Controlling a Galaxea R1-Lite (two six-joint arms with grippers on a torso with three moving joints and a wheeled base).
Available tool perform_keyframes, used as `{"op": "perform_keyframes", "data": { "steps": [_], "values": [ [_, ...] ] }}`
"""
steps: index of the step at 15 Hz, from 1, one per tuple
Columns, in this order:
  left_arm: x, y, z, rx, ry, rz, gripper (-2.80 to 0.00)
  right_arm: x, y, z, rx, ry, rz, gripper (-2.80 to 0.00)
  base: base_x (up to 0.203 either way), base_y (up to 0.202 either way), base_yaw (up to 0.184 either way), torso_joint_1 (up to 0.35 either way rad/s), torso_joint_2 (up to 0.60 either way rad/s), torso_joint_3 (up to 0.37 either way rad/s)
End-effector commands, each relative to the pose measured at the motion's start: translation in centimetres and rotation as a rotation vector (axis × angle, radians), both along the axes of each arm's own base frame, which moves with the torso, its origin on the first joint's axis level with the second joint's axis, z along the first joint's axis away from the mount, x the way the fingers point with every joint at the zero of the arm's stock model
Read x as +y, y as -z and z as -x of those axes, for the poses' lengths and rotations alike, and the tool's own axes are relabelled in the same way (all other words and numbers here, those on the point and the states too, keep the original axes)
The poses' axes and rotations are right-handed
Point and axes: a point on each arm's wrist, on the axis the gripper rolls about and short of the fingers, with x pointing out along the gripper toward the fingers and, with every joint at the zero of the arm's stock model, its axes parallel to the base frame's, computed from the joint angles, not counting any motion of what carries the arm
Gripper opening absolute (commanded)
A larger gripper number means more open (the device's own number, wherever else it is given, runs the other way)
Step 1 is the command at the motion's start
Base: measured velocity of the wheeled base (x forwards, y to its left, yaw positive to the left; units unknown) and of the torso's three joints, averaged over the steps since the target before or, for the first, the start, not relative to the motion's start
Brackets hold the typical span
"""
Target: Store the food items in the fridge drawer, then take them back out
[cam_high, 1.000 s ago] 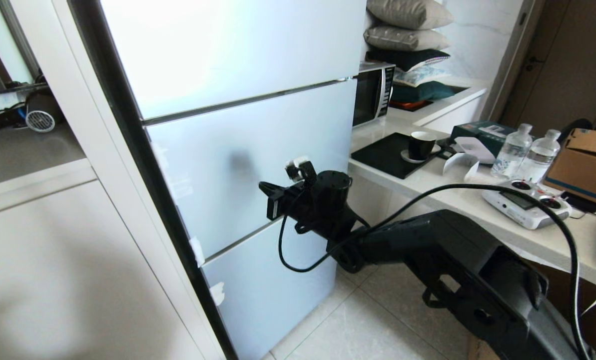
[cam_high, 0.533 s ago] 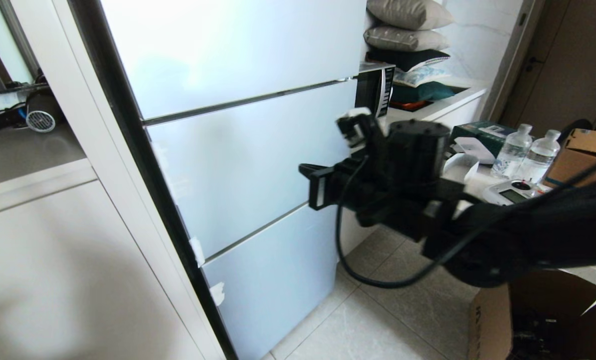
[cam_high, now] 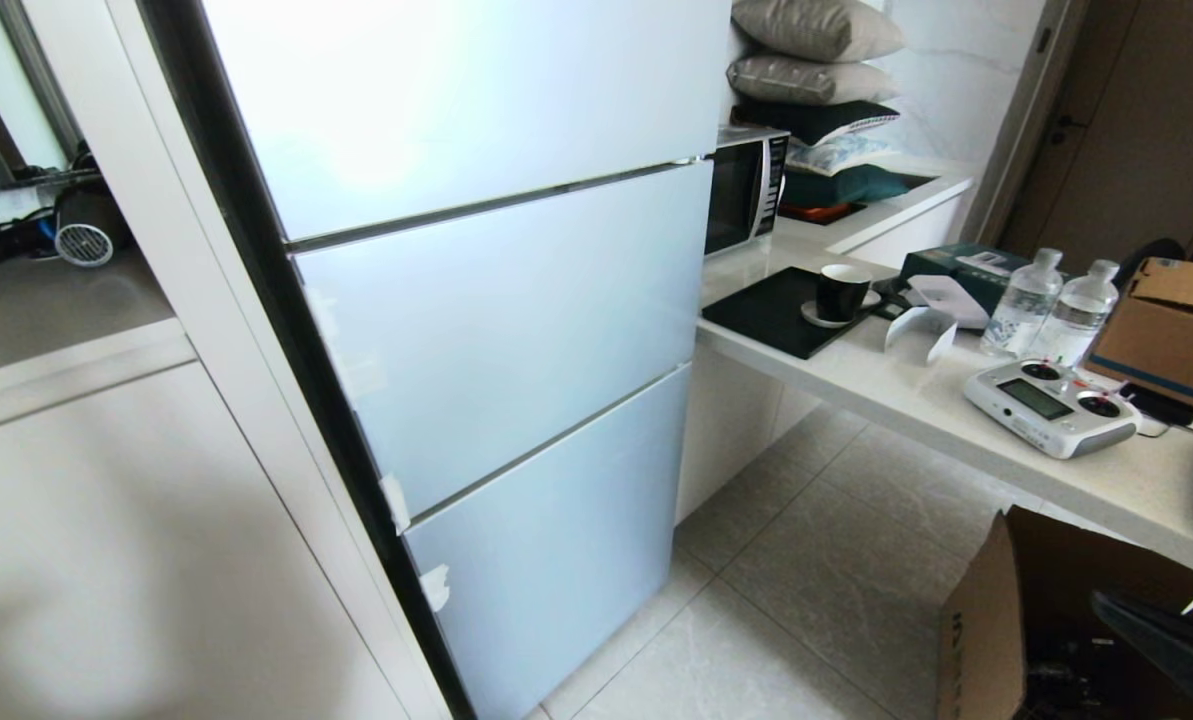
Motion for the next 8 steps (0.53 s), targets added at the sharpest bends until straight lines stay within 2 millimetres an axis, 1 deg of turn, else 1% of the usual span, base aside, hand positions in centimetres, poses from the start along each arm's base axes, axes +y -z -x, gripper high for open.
{"op": "perform_keyframes", "data": {
  "steps": [1,2,3,5,6,8],
  "values": [
    [0.0,0.0,0.0,0.001,0.000,0.000,-2.80,-2.0,2.1,5.0,-0.154,0.076,-0.042,-2.80,0.000,0.000,0.000,0.000,0.00,0.000],
    [0.0,0.0,0.0,0.001,0.000,0.000,-2.80,-2.3,3.2,6.2,-0.157,0.089,-0.038,-2.80,0.000,0.000,0.000,0.000,0.00,0.000],
    [0.0,0.0,0.0,0.001,0.000,0.000,-2.80,-2.4,4.5,6.9,-0.127,0.104,-0.034,-2.80,0.000,0.000,0.000,0.000,0.00,0.000],
    [0.0,0.0,0.0,0.001,0.000,0.000,-2.80,-2.4,7.1,7.4,0.025,0.152,-0.052,-2.80,0.000,0.000,0.000,0.000,0.00,0.000],
    [0.0,0.0,0.0,0.001,0.000,0.000,-2.80,-2.4,7.6,7.4,0.065,0.156,-0.046,-2.80,0.000,0.000,0.000,0.000,0.00,0.000],
    [0.0,0.0,0.0,0.001,0.000,0.000,-2.80,-2.4,7.7,7.4,0.057,0.126,0.014,-2.80,0.000,0.000,0.000,0.000,0.00,0.000]
  ]
}}
